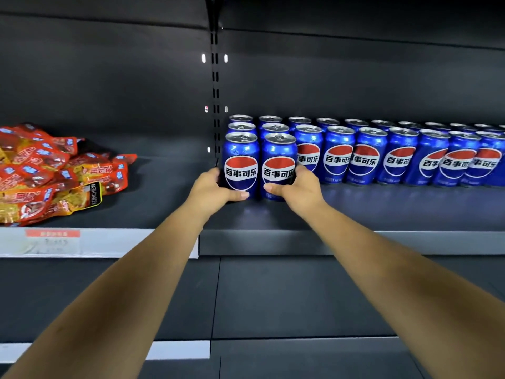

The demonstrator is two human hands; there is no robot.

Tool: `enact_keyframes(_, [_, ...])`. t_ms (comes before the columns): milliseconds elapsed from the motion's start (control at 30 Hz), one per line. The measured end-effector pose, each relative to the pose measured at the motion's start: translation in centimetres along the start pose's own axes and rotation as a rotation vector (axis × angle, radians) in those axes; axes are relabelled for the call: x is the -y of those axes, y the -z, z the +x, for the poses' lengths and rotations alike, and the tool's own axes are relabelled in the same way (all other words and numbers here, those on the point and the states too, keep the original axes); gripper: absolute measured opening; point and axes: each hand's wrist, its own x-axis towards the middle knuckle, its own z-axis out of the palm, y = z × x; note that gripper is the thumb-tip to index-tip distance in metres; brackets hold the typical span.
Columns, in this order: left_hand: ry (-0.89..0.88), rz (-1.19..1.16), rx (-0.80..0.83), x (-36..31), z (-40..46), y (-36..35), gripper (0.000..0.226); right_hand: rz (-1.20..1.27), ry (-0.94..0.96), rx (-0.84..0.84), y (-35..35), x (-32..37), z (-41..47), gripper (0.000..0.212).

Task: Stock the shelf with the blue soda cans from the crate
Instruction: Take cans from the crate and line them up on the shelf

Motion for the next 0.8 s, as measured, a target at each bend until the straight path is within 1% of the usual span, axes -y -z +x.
enact_keyframes(133, [0.002, -0.036, 0.023, -0.35, -0.37, -0.03, 0.051, 0.031, 0.012, 0.021, -0.19, -0.26, 0.00, 0.062])
enact_keyframes(333, [-0.006, -0.044, 0.037, -0.54, -0.69, -0.07, 0.051, 0.070, 0.022, 0.045, -0.18, -0.46, 0.05, 0.058])
enact_keyframes(467, [0.007, -0.035, 0.035, -0.52, -0.59, -0.04, 0.055, 0.105, 0.019, 0.070, -0.19, -0.55, 0.06, 0.057])
enact_keyframes(633, [0.005, -0.031, 0.051, -0.42, -0.66, -0.09, 0.049, 0.144, 0.008, 0.086, -0.17, -0.71, 0.08, 0.055])
enact_keyframes(800, [0.014, -0.053, 0.067, -0.26, -0.43, 0.07, 0.048, 0.199, -0.005, 0.103, -0.09, -0.97, 0.26, 0.054])
